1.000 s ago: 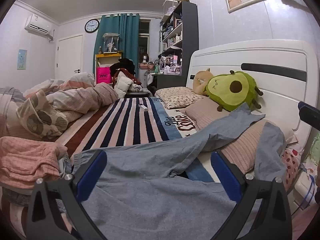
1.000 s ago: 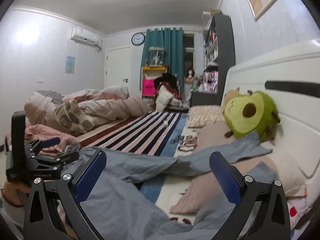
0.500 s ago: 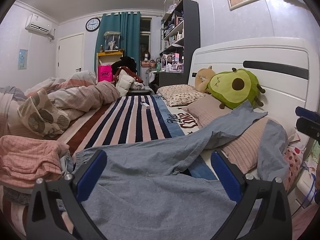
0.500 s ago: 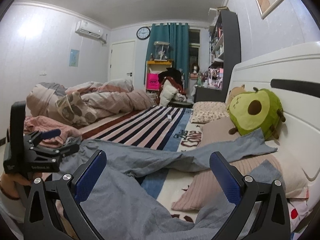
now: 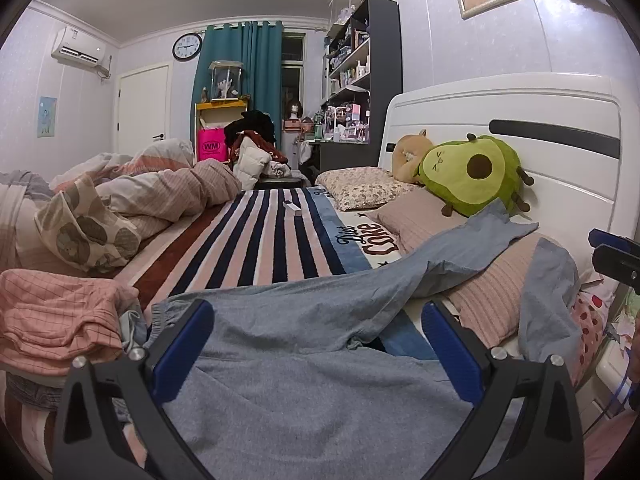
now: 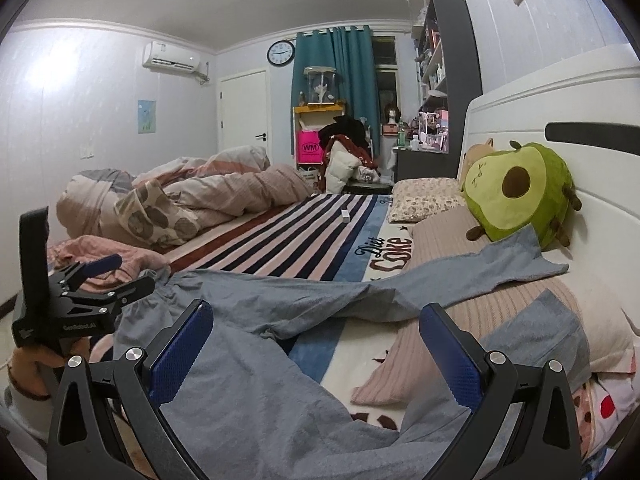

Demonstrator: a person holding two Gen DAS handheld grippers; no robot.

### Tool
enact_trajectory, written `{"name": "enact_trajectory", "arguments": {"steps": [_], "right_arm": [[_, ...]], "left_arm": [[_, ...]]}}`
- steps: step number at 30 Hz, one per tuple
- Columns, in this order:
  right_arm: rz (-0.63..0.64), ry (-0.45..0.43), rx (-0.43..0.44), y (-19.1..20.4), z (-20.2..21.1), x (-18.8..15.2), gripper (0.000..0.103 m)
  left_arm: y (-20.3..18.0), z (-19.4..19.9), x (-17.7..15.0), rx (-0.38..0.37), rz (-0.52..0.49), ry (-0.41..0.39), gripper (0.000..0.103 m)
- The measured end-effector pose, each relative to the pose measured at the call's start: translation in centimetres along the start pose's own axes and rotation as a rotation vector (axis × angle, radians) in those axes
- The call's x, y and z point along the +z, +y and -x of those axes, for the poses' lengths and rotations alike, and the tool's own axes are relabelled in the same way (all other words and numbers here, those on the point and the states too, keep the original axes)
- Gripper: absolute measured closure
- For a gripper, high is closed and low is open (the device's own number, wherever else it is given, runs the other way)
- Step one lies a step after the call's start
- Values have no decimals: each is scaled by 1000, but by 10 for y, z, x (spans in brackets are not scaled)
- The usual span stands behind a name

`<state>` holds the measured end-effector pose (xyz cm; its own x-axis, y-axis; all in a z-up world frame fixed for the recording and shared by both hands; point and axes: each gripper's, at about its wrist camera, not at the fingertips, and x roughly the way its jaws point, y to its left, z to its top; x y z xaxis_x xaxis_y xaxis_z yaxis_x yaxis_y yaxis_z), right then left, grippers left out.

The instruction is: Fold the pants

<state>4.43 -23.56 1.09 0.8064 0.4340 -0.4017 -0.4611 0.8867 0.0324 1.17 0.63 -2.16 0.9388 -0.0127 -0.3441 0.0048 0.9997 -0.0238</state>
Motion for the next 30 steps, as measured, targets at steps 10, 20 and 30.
{"name": "enact_trajectory", "arguments": {"steps": [10, 20, 30], "right_arm": [[8, 4, 0, 2, 1, 0, 1], [6, 4, 1, 2, 1, 0, 1], [6, -1, -4, 4, 0, 1, 1]], "left_arm": [[1, -3, 0, -2, 4, 2, 1], [0, -4, 0, 1, 2, 2, 1], [0, -4, -1, -1, 2, 3, 1]]}}
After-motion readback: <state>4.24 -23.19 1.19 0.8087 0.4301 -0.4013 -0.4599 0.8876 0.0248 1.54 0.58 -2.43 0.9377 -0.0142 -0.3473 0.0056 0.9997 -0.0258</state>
